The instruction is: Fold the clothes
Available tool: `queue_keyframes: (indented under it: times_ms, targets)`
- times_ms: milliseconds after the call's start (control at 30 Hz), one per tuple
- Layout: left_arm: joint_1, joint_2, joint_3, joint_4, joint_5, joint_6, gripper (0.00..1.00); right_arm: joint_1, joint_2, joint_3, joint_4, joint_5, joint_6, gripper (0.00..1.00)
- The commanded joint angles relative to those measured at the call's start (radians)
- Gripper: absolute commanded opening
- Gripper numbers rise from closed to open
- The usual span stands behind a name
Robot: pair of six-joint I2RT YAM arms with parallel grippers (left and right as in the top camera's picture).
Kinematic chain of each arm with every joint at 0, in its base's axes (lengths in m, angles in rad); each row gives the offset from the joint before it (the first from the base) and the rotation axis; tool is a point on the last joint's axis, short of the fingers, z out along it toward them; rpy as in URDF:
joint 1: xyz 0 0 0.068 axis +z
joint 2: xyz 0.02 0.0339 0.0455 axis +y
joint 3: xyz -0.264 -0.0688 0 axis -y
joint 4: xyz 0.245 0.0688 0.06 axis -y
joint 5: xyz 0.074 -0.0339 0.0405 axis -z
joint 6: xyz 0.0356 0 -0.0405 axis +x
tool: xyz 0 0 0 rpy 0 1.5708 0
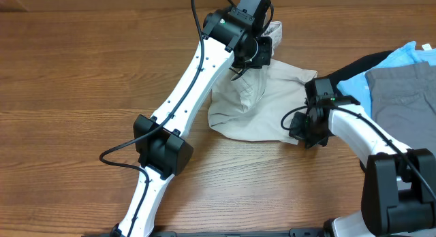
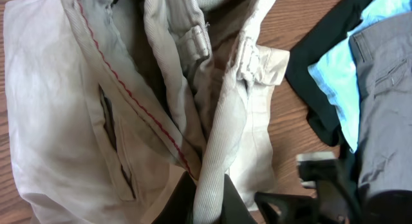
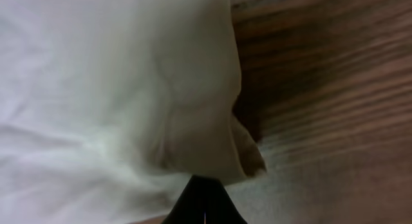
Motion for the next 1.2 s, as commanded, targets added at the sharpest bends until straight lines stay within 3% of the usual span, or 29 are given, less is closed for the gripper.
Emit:
queue_keyframes:
  times_ms: [0, 400, 600, 667, 767, 800, 867, 1033, 1167]
  targets:
    - [-0.019, -0.007, 0.009, 0.008, 0.024, -0.014, 0.04, 0.003, 0.012, -0.076, 0.08, 0.018, 0.043, 0.04]
    - [-0.039, 0.061, 0.008, 0.004, 0.08, -0.014, 0.04, 0.003, 0.012, -0.092, 0.093, 0.018, 0.043, 0.04]
    - [-0.065, 0.07, 0.008, 0.012, 0.139, -0.014, 0.19, 0.003, 0.012, -0.092, 0.093, 0.017, 0.043, 0.04]
    - [-0.068, 0.07, 0.008, 0.032, 0.195, -0.003, 0.31, 0.003, 0.012, -0.092, 0.094, 0.006, 0.043, 0.04]
    - [-0.057, 0.069, 0.015, 0.073, 0.322, 0.024, 0.68, 0.002, 0.01, -0.081, 0.09, -0.005, 0.042, 0.04]
    - [-0.047, 0.069, 0.024, 0.075, 0.356, 0.024, 0.76, 0.002, 0.006, -0.067, 0.075, -0.005, 0.038, 0.04]
    - [-0.021, 0.069, 0.048, 0.07, 0.414, 0.027, 0.82, 0.002, -0.013, -0.024, 0.02, -0.003, 0.038, 0.04]
    - [0.054, 0.068, 0.079, 0.02, 0.42, 0.041, 0.76, 0.003, -0.134, 0.159, -0.191, 0.006, 0.039, 0.05]
    - [0.086, 0.068, 0.079, -0.042, 0.317, 0.092, 0.73, 0.003, -0.248, 0.288, -0.286, 0.006, 0.039, 0.23]
